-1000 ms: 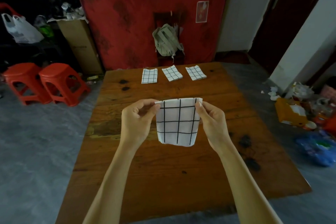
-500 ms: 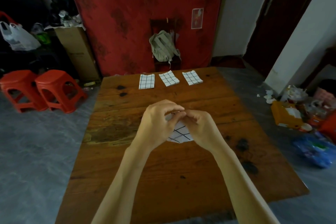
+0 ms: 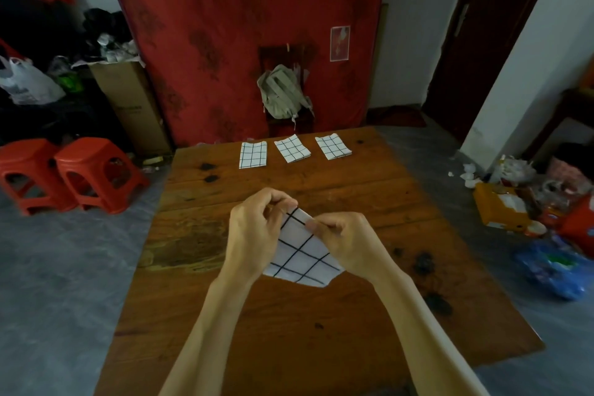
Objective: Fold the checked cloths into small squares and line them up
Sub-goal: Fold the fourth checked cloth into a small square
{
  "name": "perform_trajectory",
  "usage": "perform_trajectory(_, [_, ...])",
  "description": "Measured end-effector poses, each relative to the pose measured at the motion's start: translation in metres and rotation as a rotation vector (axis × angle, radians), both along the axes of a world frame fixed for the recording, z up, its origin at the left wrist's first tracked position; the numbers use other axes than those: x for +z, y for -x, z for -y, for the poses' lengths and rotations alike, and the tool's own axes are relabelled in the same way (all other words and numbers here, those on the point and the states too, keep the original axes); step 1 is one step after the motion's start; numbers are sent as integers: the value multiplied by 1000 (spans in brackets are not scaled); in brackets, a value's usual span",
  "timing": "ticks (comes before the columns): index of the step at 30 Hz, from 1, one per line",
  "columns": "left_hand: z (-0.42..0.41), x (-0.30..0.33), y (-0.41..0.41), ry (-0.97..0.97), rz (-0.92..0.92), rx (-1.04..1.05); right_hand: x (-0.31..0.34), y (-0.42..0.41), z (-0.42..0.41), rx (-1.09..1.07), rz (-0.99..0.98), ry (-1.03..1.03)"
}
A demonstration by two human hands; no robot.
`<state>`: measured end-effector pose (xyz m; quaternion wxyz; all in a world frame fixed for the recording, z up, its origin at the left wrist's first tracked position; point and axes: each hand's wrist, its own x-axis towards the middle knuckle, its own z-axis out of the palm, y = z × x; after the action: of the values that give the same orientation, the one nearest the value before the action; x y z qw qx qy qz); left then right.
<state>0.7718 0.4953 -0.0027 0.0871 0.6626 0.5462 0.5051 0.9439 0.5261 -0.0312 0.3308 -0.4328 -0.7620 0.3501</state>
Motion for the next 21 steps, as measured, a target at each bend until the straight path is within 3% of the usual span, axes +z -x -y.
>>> perform_trajectory(10, [-8, -4, 17, -43, -24, 157, -35, -32, -5, -9, 64, 132])
perform_trajectory(16, [-15, 8, 20, -90, -180, 211, -72, -64, -17, -40, 383, 255])
perform_trajectory(21, [-18, 1, -4, -64, -308, 133, -51, -49, -24, -27, 117, 116])
